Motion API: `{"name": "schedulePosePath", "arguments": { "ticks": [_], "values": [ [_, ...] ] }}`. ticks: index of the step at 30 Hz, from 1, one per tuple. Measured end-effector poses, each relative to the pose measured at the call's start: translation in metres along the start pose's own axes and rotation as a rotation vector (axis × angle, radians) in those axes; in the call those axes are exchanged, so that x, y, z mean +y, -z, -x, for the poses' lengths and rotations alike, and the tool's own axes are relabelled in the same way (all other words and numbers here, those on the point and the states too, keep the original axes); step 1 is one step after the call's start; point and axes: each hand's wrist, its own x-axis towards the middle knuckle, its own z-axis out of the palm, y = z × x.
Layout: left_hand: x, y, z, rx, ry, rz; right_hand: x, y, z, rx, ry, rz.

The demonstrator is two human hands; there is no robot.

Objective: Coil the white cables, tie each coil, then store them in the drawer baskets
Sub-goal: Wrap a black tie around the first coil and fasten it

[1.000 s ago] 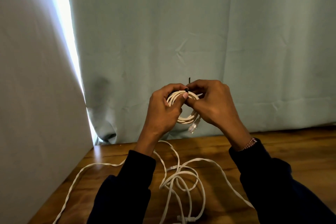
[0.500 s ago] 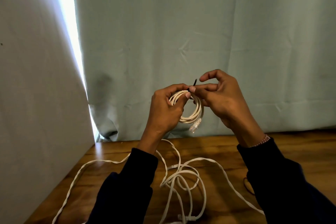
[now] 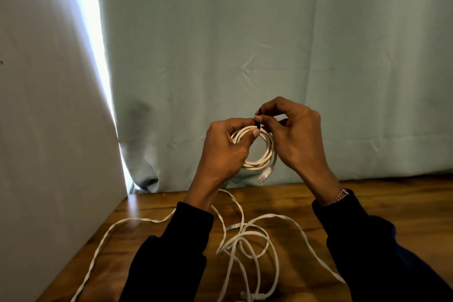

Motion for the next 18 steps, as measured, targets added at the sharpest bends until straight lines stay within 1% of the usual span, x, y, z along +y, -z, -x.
{"name": "schedulePosePath", "arguments": {
  "ticks": [6,9,12,15,18],
  "values": [
    [0.0006,0.0059,-0.0009,-0.061,0.034,-0.020,0.0002,-0.0025,0.0018,-0.039,-0.025,-0.026],
    [0.0020,0.0042,-0.0003,-0.059,0.027,-0.049,0.0014,-0.0005,0.0003,-0.060,-0.039,-0.032],
    [0.0022,0.0036,-0.0002,-0.054,0.036,-0.022,0.0028,0.0006,-0.0011,-0.064,-0.051,-0.040],
    [0.0024,0.0023,-0.0002,-0.037,0.030,0.006,0.0039,0.0003,-0.0017,-0.050,-0.021,-0.053],
    [0.0027,0.0041,-0.0009,-0.023,0.050,0.067,0.0032,-0.0001,-0.0010,-0.038,0.047,-0.071]
  ]
}}
